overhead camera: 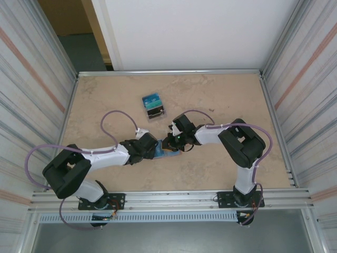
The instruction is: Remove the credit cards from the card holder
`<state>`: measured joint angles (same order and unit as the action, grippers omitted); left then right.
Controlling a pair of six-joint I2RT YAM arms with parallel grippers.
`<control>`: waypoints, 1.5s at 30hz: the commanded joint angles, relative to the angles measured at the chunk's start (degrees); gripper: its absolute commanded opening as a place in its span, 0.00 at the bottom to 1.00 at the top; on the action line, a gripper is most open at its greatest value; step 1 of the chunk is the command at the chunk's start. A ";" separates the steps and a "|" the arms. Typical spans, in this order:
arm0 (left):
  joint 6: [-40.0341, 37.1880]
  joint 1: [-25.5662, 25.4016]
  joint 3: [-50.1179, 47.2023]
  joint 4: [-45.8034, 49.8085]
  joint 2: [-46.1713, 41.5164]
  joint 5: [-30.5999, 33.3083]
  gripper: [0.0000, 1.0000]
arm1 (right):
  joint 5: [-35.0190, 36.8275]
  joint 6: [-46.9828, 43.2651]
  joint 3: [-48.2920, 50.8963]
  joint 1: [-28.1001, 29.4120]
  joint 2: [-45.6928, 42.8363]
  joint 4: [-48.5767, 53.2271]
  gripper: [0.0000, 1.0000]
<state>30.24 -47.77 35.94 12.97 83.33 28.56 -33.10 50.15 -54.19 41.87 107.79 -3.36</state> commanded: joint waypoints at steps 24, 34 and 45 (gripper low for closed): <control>2.43 -1.58 0.00 2.66 0.72 0.01 0.99 | 5.68 -4.40 0.13 0.52 -3.35 7.13 0.05; 2.37 -1.54 0.00 2.89 0.76 0.11 0.99 | 5.44 -4.53 1.82 -0.77 -4.75 6.68 0.03; 1.74 -1.58 -0.24 3.46 -0.53 0.49 0.99 | 8.05 -6.53 1.56 -0.97 -6.38 10.18 0.00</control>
<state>31.79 -48.88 36.10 13.93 83.37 28.49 -27.64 45.65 -53.34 41.21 103.11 3.36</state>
